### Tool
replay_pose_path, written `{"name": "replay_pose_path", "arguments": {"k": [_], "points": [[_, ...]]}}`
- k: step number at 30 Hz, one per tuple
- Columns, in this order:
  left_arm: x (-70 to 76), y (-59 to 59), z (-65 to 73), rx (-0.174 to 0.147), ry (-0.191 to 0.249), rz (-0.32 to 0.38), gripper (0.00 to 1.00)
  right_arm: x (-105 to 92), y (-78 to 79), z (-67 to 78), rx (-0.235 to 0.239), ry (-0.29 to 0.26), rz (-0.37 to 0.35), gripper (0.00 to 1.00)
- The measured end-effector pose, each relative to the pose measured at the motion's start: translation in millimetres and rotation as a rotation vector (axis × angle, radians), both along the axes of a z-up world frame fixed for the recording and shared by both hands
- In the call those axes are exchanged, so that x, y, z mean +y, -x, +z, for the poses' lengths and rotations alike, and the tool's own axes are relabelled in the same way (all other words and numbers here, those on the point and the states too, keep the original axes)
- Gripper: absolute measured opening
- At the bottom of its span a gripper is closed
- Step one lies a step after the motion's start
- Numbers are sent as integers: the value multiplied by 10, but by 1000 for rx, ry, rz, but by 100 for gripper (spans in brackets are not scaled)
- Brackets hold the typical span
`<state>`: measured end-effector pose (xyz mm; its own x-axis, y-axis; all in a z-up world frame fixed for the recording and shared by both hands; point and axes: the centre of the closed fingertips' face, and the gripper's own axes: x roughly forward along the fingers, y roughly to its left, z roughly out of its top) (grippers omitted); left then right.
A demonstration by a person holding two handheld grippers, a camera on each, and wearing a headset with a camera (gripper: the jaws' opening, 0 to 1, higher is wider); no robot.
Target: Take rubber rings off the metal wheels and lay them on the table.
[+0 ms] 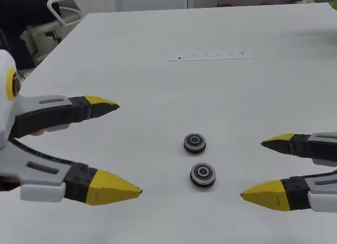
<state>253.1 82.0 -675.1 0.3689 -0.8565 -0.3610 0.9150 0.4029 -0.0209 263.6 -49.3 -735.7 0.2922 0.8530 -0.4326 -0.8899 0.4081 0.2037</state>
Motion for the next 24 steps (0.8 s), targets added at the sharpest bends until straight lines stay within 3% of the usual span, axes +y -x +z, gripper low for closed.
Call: {"name": "replay_pose_path", "arguments": {"k": [13,20,24], "points": [[-284,-294,-56,-9,29,-40,88,169,-119,-115,-34,11,76,64],[-413,-447,-243,20,22,-50,83,284,-144,-193,-53,18,131,59],[-515,-465,-367,33,6,-65,82,331,-144,-263,-43,23,149,56]]}}
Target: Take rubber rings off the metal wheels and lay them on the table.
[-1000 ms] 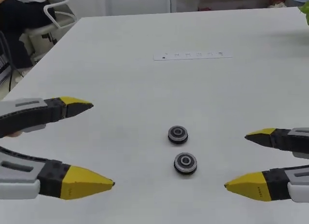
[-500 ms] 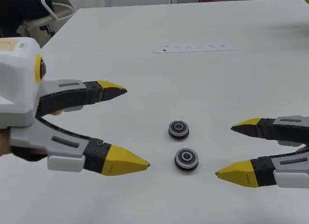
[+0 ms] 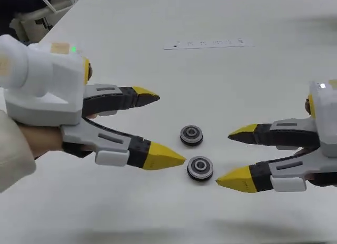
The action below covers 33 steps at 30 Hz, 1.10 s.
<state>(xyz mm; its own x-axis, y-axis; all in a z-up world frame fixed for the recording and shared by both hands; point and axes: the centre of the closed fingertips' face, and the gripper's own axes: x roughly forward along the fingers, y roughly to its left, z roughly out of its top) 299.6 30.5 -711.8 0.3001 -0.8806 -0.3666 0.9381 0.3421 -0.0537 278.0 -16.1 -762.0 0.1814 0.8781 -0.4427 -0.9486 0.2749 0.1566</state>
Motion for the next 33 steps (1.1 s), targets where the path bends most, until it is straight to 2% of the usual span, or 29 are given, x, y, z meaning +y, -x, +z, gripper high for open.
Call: {"name": "replay_pose_path", "arguments": {"k": [3,6,9,14,17,19,26,30,33], "points": [[-86,-10,-61,10,-2,-12,79,23,17,-58,9,7,12,53],[-168,-12,-99,12,4,-21,76,34,19,-128,-8,24,25,46],[-224,-4,-152,-1,-3,-32,70,49,13,-176,-7,30,26,46],[-296,58,-241,3,-9,-55,60,72,-6,-242,-12,42,31,42],[-312,84,-280,-9,-8,-69,52,84,-13,-269,-8,48,35,40],[-316,84,-321,-4,-10,-69,46,93,-14,-283,-8,51,40,38],[-324,104,-533,2,-54,-76,37,114,-21,-349,-6,72,57,33],[-352,97,-580,9,-50,-67,30,106,-38,-400,-4,88,61,30],[-363,99,-640,13,-69,-70,26,113,-40,-402,-8,86,64,28]]}}
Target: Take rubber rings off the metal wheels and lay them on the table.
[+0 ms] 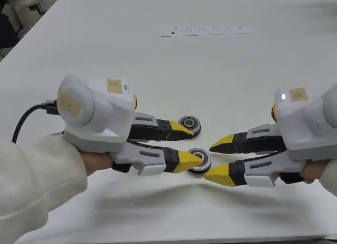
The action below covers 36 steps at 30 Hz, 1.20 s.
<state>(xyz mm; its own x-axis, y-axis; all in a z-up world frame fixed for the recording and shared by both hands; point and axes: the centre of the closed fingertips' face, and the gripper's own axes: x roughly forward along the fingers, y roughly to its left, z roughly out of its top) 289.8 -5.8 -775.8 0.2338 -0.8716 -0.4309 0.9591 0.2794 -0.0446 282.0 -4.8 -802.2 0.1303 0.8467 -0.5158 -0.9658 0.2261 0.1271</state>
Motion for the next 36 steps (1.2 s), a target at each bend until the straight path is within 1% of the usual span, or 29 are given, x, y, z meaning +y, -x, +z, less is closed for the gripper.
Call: {"name": "replay_pose_path", "arguments": {"k": [3,6,8,10,12,14,15,16,17,18,23,27,36], "points": [[-17,13,-24,-1,-5,-8,25,14,-1,2,-6,-4,4,25],[-25,2,-40,-7,-10,-12,20,22,-6,-10,-8,-1,5,24],[-18,-1,-68,-8,-23,-12,17,22,-13,-24,-7,2,2,25],[-10,-4,-92,-17,-35,-14,16,25,-14,-23,-10,0,2,24],[-3,13,-136,-2,-46,-22,16,35,-8,-18,-9,-6,7,23],[-8,9,-114,3,-29,-19,15,40,-7,-15,-12,-6,9,23],[-10,12,-117,-4,-33,-25,15,41,-7,-14,-13,-7,9,23],[34,58,-187,5,-79,-45,15,42,-7,-12,-13,-8,9,23],[-13,25,-134,-16,-28,-32,15,42,-1,-15,-11,-7,10,23],[62,28,-167,-9,-48,-36,15,44,3,-15,-11,-8,11,23],[83,-15,-187,-16,-49,-39,15,42,5,-15,-4,-8,4,22],[72,-51,-193,-18,-43,-37,15,31,5,-21,12,-8,-5,21],[-15,-88,-187,-19,-41,-29,14,-6,4,-26,7,7,-6,18]]}}
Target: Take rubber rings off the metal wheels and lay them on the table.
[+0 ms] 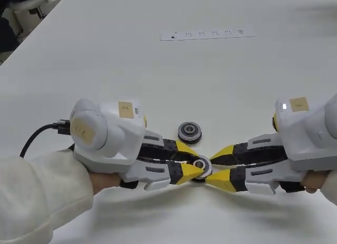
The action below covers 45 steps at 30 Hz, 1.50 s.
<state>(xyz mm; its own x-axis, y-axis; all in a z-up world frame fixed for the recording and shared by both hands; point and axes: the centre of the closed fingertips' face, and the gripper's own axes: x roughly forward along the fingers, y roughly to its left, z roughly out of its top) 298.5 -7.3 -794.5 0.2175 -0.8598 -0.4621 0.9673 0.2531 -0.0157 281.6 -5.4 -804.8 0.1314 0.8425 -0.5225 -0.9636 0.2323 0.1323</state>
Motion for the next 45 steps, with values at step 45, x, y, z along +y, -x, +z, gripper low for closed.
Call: {"name": "replay_pose_path", "arguments": {"k": [45], "points": [[-31,83,36,-4,38,19,14,-68,-21,-11,-36,25,-15,1]]}}
